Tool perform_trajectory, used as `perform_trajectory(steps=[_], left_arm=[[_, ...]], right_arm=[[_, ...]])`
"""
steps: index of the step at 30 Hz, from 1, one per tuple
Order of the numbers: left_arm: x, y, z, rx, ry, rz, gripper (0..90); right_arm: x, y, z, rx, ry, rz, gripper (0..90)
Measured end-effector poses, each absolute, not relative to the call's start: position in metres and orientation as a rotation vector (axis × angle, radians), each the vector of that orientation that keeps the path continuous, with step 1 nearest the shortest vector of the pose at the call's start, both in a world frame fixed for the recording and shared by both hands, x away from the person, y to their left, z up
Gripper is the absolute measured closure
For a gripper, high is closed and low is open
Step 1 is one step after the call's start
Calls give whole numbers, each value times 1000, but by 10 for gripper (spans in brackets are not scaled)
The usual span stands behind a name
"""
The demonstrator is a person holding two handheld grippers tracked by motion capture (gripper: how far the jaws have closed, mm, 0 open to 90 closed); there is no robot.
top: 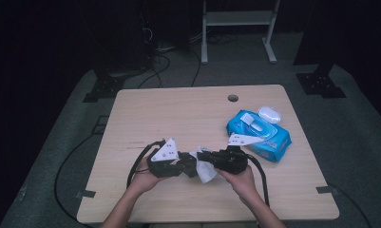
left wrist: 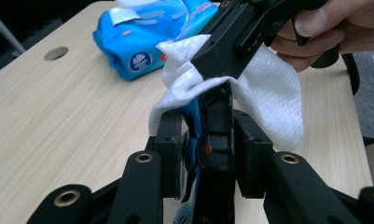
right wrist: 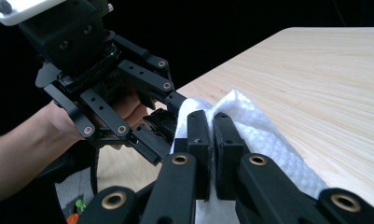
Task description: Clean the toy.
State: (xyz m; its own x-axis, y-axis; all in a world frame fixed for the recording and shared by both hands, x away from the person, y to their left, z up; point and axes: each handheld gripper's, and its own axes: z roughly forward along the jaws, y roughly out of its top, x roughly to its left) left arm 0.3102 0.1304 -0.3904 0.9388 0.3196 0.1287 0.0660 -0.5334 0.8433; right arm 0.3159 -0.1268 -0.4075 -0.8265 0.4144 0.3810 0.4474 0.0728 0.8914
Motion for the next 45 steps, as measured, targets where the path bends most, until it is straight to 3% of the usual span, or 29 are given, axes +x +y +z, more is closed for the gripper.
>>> perform_trajectory(steps=[15, 27, 34, 40, 45], left_arm=[[305, 179, -420, 2143, 375, 313, 672], [313, 173, -445, 2298, 404, 312, 676], [317, 175, -446, 2295, 435, 277, 668], [319, 165, -445, 2325, 454, 279, 578], [323, 160, -443, 2350, 438, 295, 631]], right_arm=[[332, -97, -432, -954, -2570, -1678, 864], [334, -89, -435, -954, -2687, -1621, 864], [326, -72, -432, -925, -2753, -1619, 864], [318, -45, -433, -820, -2780, -1619, 864], [320, -40, -433, -796, -2755, -1616, 863]])
